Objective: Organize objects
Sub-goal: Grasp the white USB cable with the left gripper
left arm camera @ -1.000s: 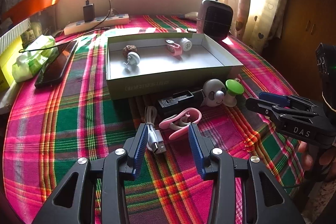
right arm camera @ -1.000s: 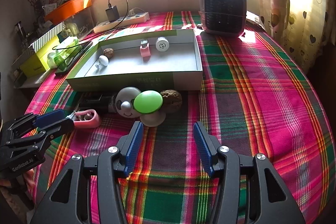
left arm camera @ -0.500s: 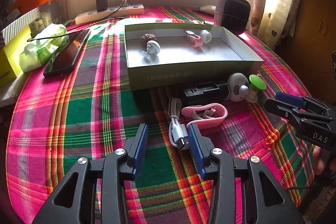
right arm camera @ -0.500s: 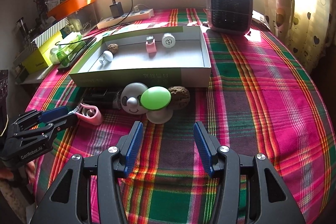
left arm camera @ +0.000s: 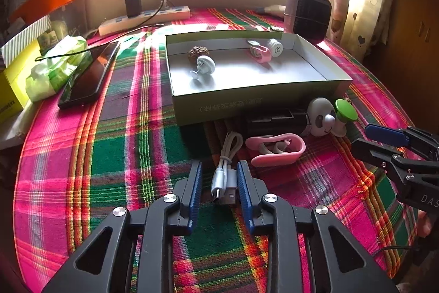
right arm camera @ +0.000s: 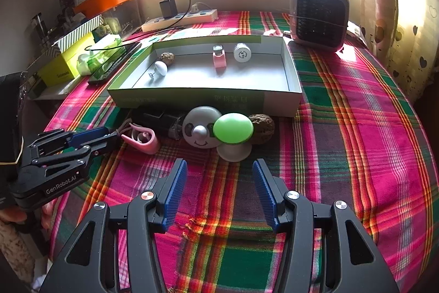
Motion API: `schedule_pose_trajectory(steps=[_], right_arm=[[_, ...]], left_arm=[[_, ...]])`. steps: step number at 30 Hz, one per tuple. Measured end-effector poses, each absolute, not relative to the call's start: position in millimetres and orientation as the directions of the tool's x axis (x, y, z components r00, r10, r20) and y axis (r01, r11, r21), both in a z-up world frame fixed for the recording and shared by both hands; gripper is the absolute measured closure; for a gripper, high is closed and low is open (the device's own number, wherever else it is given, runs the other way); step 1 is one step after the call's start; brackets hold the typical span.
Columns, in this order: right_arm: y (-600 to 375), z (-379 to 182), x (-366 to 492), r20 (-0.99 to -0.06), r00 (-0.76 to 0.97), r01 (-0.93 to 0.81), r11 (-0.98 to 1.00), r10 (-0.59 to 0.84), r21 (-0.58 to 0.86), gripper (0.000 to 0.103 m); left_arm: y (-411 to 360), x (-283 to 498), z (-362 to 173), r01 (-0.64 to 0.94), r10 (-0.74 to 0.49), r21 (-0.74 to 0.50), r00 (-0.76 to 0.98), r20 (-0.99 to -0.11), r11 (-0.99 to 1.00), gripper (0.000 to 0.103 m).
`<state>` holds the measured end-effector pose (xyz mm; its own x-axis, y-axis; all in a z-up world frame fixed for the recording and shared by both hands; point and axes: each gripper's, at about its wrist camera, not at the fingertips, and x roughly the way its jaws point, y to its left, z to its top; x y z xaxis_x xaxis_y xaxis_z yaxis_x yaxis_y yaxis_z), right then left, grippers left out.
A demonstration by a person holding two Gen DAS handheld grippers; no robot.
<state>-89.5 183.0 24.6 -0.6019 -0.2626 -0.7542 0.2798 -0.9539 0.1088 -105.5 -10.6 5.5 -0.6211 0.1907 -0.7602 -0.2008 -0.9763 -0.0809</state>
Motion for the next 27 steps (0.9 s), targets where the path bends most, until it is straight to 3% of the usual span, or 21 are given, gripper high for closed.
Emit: schedule_pose_trajectory(steps=[2,27], right_arm=[[179.2,23.9,-90.3,-0.756,-0.595,0.292,-0.95,-0.271,0.111,0.052],[106.7,12.4,-108.3,-0.764,-0.456,0.54,-0.824,-0.456,0.169,0.052]], left_arm=[[-14.6,-104.4,5.2,-0.197,0.195,-0.09,-0.622,-0.759,-0.976,0.086],[-62.1,-91.0,3.3,-0.111,0.193,-0.159,-0.634,-0.749,-0.981,0.086]])
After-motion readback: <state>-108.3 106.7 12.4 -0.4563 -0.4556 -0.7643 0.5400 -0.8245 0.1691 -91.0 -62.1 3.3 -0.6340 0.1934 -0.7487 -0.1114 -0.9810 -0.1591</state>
